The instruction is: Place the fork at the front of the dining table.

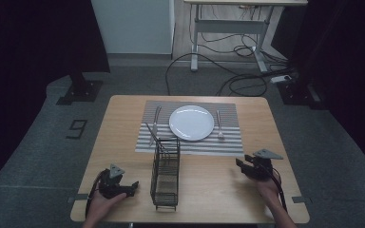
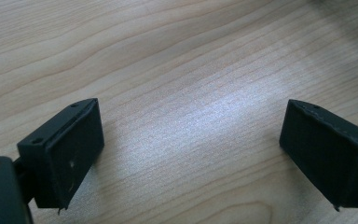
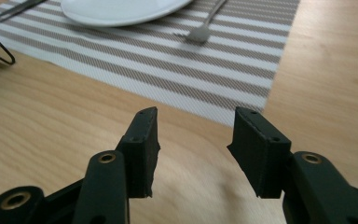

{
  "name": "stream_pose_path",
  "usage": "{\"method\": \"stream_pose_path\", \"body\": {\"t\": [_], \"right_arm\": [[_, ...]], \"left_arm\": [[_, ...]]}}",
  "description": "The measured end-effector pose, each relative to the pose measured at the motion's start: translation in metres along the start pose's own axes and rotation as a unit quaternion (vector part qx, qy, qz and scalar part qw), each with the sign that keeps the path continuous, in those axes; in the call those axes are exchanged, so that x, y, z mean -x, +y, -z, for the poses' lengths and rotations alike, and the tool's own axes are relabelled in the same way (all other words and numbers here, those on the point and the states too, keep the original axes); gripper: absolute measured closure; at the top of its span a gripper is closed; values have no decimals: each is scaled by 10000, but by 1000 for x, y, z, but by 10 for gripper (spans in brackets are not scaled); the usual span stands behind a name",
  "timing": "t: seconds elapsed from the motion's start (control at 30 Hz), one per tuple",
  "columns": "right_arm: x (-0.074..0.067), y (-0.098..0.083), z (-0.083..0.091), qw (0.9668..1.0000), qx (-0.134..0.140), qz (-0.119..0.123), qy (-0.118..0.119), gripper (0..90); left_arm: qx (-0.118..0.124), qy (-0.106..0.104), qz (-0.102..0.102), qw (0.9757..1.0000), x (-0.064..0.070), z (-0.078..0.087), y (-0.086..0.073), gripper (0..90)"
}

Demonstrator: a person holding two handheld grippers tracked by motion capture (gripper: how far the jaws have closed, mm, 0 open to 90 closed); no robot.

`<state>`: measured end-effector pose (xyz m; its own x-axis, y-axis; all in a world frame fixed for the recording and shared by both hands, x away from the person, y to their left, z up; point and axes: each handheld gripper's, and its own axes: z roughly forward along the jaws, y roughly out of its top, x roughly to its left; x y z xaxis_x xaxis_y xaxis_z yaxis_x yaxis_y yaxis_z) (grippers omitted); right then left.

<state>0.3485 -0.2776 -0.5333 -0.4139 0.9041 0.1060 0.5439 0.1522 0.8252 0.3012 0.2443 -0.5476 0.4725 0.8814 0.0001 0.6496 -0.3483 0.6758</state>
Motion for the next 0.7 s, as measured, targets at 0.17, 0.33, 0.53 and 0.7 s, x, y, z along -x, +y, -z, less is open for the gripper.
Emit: {"method": "stream_pose_path", "body": {"t": [0.17, 0.33, 0.53, 0.7], "right_arm": [[5, -11, 11, 10000, -28, -40, -40, 497], [12, -24, 22, 9999, -108, -117, -57, 491], [16, -28, 22, 9996, -158, -242, -67, 486], [14, -29, 17, 9996, -217, -164, -95, 481]], "left_arm": [[-1, 4, 2, 10000, 0, 0, 0, 62], [-1, 5, 3, 10000, 0, 0, 0, 62], [-2, 4, 1, 10000, 0, 0, 0, 62], [0, -7, -8, 10000, 0, 0, 0, 61]]}}
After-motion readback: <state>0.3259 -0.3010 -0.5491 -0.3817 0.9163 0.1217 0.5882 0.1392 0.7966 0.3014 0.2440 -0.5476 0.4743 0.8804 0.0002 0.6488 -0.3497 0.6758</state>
